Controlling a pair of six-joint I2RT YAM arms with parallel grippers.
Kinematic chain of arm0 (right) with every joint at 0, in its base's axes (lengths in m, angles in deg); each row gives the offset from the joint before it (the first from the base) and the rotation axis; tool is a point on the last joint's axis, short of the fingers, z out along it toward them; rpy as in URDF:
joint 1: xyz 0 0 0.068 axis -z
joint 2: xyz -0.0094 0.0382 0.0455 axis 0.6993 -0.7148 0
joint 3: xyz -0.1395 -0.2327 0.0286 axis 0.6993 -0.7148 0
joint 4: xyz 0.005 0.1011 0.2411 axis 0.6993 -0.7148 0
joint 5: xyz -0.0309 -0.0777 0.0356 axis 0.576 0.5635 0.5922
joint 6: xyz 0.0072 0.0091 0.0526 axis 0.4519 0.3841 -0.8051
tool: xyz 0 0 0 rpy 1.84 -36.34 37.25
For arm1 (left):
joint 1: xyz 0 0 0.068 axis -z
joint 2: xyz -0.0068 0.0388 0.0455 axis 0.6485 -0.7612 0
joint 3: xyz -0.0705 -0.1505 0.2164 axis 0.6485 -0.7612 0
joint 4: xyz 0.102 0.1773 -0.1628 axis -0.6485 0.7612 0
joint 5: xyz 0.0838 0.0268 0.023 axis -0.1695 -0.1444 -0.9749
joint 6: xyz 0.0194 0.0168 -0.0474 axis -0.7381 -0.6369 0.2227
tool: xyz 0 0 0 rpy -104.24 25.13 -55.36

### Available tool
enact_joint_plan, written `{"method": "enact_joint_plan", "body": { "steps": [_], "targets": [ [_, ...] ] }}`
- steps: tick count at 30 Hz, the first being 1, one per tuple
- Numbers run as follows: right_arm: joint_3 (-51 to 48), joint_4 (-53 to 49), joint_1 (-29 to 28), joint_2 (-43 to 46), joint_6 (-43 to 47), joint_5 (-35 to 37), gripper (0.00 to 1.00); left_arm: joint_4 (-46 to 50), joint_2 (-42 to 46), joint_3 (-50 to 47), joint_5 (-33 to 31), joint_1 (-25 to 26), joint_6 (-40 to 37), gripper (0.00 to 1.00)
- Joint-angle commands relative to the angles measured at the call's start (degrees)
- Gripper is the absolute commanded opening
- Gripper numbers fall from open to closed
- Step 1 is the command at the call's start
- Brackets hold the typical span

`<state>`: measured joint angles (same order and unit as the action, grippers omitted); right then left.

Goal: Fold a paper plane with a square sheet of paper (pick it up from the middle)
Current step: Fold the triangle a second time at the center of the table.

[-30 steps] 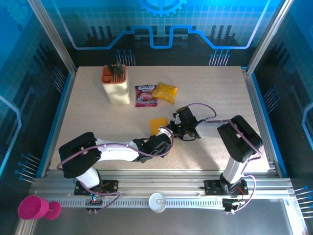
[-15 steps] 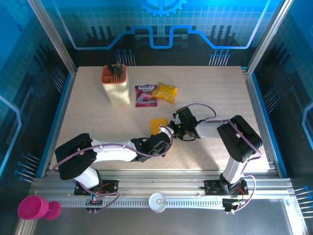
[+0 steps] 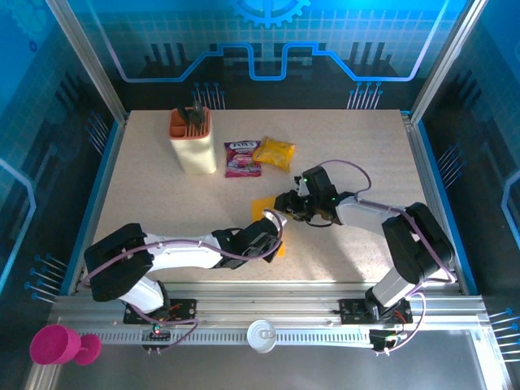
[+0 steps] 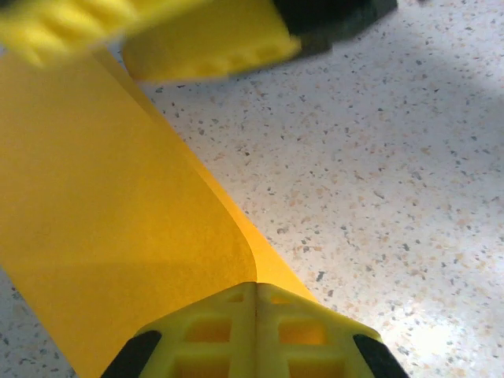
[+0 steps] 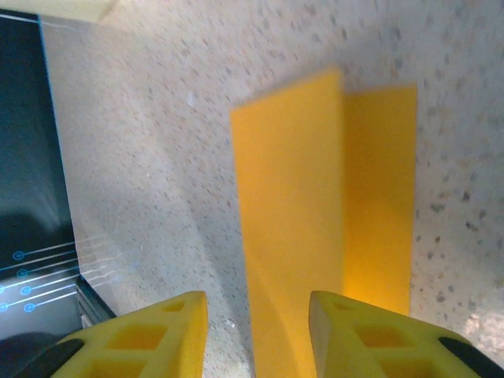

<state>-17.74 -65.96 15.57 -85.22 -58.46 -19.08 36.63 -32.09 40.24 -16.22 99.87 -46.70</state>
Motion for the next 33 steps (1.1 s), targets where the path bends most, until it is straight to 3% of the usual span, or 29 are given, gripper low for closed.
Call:
{"method": "enact_joint_plan", "body": {
  "steps": [1, 10, 15, 22, 33],
  "targets": [
    [3.34, -6.96, 0.80, 0.10, 7.00, -0.33, 0.38, -1.47, 1.86, -1.10, 4.18, -0.93, 0.58, 0.00],
    [11.42, -8.84, 0.59, -8.76, 13.25, -5.58, 0.15, -1.52, 1.41, -1.77, 6.43, -2.06, 0.98, 0.00],
    [12.78, -8.45, -0.03, -12.50, 14.13, -5.96, 0.06, -1.56, 1.52, -2.29, 6.74, -2.40, 1.05, 0.00],
    [12.69, -7.61, -0.09, -16.98, 14.84, -4.75, 0.00, -2.11, 0.65, -2.37, 6.91, -3.16, 1.16, 0.00],
    [11.83, -7.48, 0.32, -20.63, 15.64, -3.11, 0.00, -0.37, 0.56, -1.43, 7.15, -6.19, -1.40, 0.00]
  ]
}}
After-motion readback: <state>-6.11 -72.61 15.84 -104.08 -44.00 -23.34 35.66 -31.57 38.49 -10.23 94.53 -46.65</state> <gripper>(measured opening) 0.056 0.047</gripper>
